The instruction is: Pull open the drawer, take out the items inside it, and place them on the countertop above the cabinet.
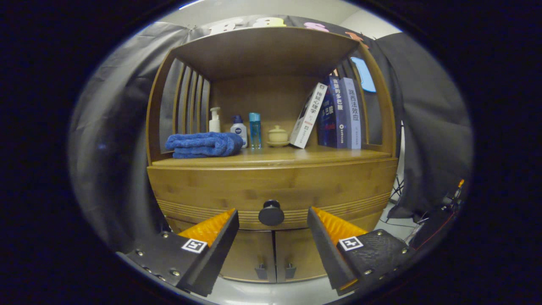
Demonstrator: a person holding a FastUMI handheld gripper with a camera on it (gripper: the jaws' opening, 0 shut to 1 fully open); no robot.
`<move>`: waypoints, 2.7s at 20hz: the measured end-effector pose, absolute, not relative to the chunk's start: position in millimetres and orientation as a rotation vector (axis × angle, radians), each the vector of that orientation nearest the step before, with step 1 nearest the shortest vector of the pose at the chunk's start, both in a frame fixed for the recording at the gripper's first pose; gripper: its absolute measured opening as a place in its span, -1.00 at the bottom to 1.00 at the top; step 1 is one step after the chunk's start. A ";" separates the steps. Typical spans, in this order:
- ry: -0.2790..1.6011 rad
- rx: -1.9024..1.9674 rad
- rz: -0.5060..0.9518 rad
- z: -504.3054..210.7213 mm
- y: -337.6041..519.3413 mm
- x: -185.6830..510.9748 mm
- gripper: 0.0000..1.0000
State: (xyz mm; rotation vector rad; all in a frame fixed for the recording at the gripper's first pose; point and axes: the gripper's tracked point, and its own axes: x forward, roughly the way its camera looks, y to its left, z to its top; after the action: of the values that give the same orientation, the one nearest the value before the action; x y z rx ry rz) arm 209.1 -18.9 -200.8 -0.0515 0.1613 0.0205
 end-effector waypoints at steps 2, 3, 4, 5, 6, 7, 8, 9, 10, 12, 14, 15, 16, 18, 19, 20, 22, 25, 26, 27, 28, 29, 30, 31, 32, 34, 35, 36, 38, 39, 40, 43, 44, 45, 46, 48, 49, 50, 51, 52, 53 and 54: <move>0.165 -0.052 0.006 -210.9 -24.5 222.8 0.79; 0.166 -0.045 0.002 -215.9 -24.9 231.5 0.64; 0.167 -0.040 0.003 -218.4 -23.6 237.7 0.49; 0.168 -0.039 0.011 -220.2 -20.8 243.0 0.49; 0.155 -0.043 0.013 -218.0 -19.6 250.4 0.49; 0.147 -0.051 0.020 -218.2 -16.6 255.7 0.49; 0.150 -0.068 0.023 -219.3 -14.5 256.7 0.49; 0.133 -0.082 -0.003 -216.3 -20.2 260.0 0.30; 0.130 -0.082 -0.009 -217.6 -24.4 260.5 0.11; 0.139 -0.032 -0.037 -220.4 -19.5 262.0 -0.08; 0.156 0.067 -0.048 -223.0 -21.5 264.0 -0.07; 0.163 0.120 -0.041 -226.0 -20.3 266.3 -0.07; 0.165 0.167 -0.024 -227.3 -19.0 267.0 -0.07; 0.172 0.225 0.007 -228.8 -16.9 269.0 -0.08; 0.177 0.219 0.018 -229.7 -17.7 267.2 -0.08; 0.172 0.191 0.021 -228.1 -17.8 269.4 -0.08; 0.190 0.102 0.021 -229.2 -18.0 269.5 -0.08; 0.213 0.034 0.041 -233.2 -17.6 266.8 -0.21; 0.207 0.028 0.040 -231.8 -18.8 265.3 -0.27; 0.201 0.017 0.031 -231.6 -20.7 263.6 -0.28; 0.192 0.003 0.026 -229.8 -20.7 262.2 -0.27; 0.194 -0.014 0.019 -231.7 -21.3 258.7 -0.28; 0.192 -0.024 0.015 -231.7 -21.6 253.7 -0.28; 0.192 -0.028 0.013 -231.3 -24.7 238.4 -0.28; 0.195 -0.027 0.013 -230.5 -25.6 226.7 -0.28; 0.198 -0.037 0.011 -229.1 -25.0 211.9 -0.28; 0.196 -0.055 0.010 -228.2 -26.6 203.9 -0.28; 0.197 -0.071 0.011 -226.7 -26.9 195.3 -0.28; 0.200 -0.074 0.023 -227.2 -26.1 176.3 -0.28; 0.201 -0.073 0.032 -226.5 -25.6 168.5 -0.28; 0.197 -0.073 0.036 -225.6 -25.8 159.6 -0.28; 0.191 -0.068 0.020 -227.0 -26.9 137.3 -0.48; 0.194 -0.072 0.016 -228.7 -27.2 127.4 -0.47; 0.196 -0.073 0.013 -231.6 -27.2 118.8 -0.48; 0.201 -0.065 0.015 -232.4 -26.4 108.2 -0.48; 0.213 -0.080 0.016 -234.2 -25.8 88.6 -0.48; 0.210 -0.083 0.024 -232.6 -22.9 80.7 -0.47; 0.227 -0.086 0.020 -234.7 -24.3 74.4 -0.48; 0.227 -0.069 0.020 -235.0 -24.7 68.9 -0.47; 0.242 -0.065 0.022 -237.2 -24.0 66.7 -0.47; 0.246 -0.071 0.020 -236.1 -25.3 65.6 -0.48; 0.261 -0.066 0.032 -238.1 -24.7 61.7 -0.47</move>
State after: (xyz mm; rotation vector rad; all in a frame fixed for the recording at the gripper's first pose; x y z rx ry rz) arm 61.7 -24.7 -238.1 -0.0659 0.2611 0.0321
